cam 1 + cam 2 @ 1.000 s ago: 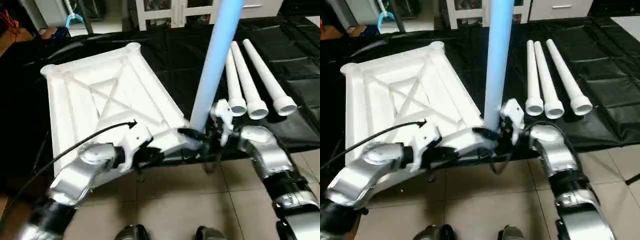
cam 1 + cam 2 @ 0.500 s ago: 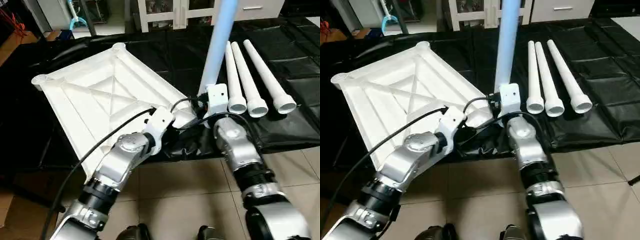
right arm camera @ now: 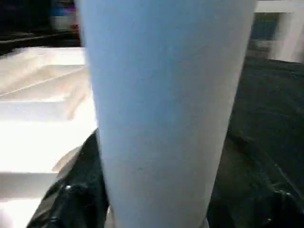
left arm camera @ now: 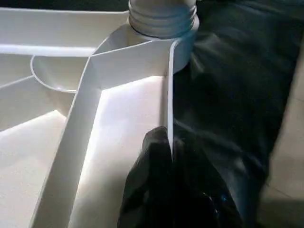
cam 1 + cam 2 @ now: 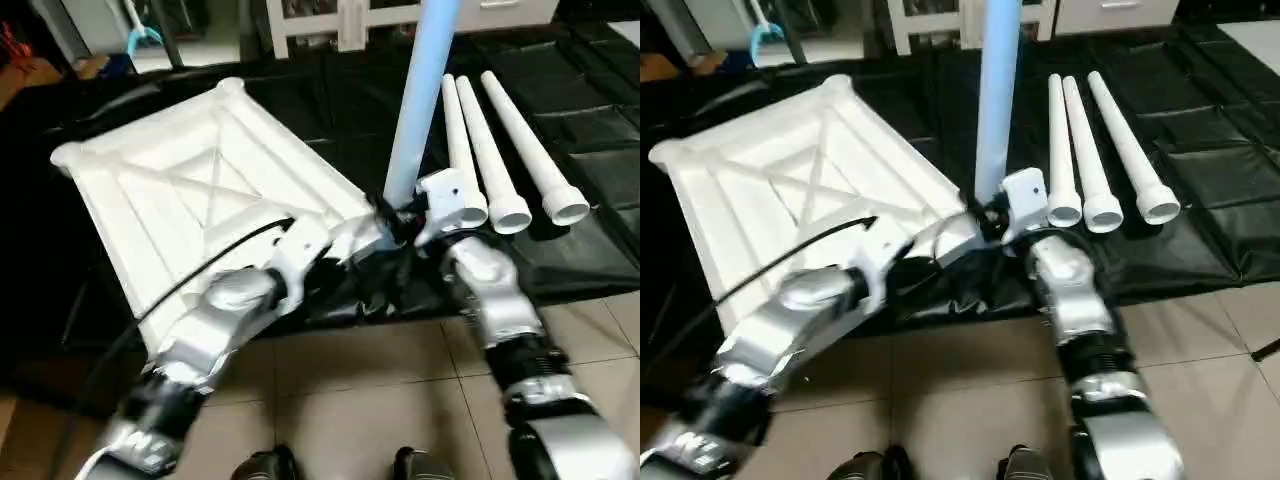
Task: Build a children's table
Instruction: Rotate leg to tighten
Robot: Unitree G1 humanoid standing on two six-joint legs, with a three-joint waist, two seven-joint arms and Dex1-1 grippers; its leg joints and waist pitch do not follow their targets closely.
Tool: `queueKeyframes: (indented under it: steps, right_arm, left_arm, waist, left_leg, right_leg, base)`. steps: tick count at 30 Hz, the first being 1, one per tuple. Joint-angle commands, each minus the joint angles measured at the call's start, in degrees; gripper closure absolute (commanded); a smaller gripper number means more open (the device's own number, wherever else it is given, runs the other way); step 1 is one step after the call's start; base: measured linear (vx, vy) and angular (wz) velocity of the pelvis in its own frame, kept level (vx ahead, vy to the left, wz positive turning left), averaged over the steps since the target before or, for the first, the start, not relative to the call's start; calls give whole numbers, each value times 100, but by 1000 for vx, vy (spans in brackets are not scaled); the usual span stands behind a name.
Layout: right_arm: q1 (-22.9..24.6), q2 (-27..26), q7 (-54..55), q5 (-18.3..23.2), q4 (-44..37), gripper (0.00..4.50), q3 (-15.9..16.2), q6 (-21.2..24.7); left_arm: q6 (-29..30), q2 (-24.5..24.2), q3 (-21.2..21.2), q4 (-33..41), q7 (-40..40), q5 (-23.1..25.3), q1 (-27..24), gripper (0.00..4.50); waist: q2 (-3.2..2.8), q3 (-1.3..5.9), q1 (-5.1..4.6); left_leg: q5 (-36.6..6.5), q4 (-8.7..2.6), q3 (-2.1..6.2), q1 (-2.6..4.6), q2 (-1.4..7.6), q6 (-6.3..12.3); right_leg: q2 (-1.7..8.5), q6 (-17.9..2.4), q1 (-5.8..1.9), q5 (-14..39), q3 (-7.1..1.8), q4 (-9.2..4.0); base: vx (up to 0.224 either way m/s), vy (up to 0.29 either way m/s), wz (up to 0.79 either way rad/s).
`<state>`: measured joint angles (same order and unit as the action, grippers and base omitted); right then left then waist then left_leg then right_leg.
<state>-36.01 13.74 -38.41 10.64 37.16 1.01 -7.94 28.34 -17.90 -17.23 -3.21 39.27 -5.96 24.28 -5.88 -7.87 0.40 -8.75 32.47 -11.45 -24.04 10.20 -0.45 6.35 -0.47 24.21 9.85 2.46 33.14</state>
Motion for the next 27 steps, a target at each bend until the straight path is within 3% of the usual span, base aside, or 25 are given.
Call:
queueKeyframes:
  steps: [1, 4, 8, 9, 11, 13, 14, 15, 16, 19, 27]
  right_arm:
    - [-15, 204, -347, 192, -230, 112, -112, 120]
    - [81, 626, -1214, 332, -279, 91, 15, 316]
    - [123, 893, -1818, 423, -216, 91, 67, 479]
    - [125, 992, -2034, 382, -127, 91, 104, 462]
    - [121, 1030, -2125, 360, -65, 91, 109, 429]
    - [111, 1095, -2432, 452, 38, 91, 110, 577]
    - [109, 1111, -2526, 490, 66, 91, 112, 627]
    - [107, 1142, -2723, 537, 144, 104, 146, 706]
    - [101, 1143, -2744, 539, 175, 104, 149, 703]
    - [84, 1117, -2757, 556, 242, 138, 145, 724]
    - [120, 1022, -2717, 567, 293, 193, 92, 737]
  left_arm:
    - [167, -208, -144, 1, 404, -73, -257, 450]
    - [223, -643, -285, 254, 944, -200, -431, 450]
    - [286, -896, -318, 470, 1311, -340, -553, 450]
    - [394, -1004, -369, 586, 1457, -401, -597, 450]
    - [442, -1065, -411, 650, 1528, -422, -616, 450]
    - [555, -1154, -484, 786, 1653, -507, -650, 450]
    - [584, -1173, -502, 824, 1685, -540, -659, 450]
    - [630, -1190, -529, 875, 1713, -584, -673, 450]
    - [636, -1193, -535, 884, 1712, -588, -675, 450]
    - [651, -1192, -549, 895, 1706, -587, -678, 450]
    - [743, -1200, -577, 952, 1664, -625, -676, 450]
  waist:
    - [35, 498, 21]
    - [50, 516, 44]
    - [61, 497, 77]
    - [58, 457, 99]
    - [52, 422, 126]
    - [65, 383, 126]
    - [65, 383, 126]
    - [62, 362, 122]
    - [65, 371, 122]
    - [77, 378, 118]
    - [73, 386, 120]
  left_leg:
    - [-57, -231, 118, 175, 201, 1075]
    - [346, -169, 106, 185, 191, 1369]
    - [164, -178, 94, 200, 214, 1391]
    - [-209, -218, 82, 219, 242, 1239]
    - [-605, -267, 81, 232, 257, 1003]
    - [-1268, -332, 79, 266, 262, 644]
    - [-1268, -332, 79, 266, 262, 644]
    - [-1678, -376, 84, 293, 269, 415]
    - [-1745, -384, 88, 296, 266, 324]
    - [-1710, -387, 82, 286, 253, 288]
    - [-1466, -370, 84, 251, 245, 415]
  right_leg:
    - [97, -1613, -278, -536, -70, -149]
    - [88, -1760, -286, -1093, -56, -82]
    - [102, -1776, -278, -698, -49, -110]
    - [110, -1738, -263, -190, -59, -155]
    - [113, -1680, -249, 300, -75, -189]
    - [119, -1586, -232, 923, -101, -244]
    - [119, -1586, -232, 923, -101, -244]
    - [125, -1506, -220, 1271, -117, -275]
    - [126, -1473, -215, 1284, -126, -278]
    - [133, -1428, -209, 1232, -141, -289]
    - [144, -1422, -215, 1138, -137, -287]
  base:
    - [62, -5, -3]
    - [18, 1, 0]
    - [0, 0, 0]
    - [0, 0, 0]
    - [0, 0, 0]
    - [0, 0, 0]
    - [0, 0, 0]
    - [0, 0, 0]
    - [0, 0, 0]
    - [0, 0, 0]
    - [0, 0, 0]
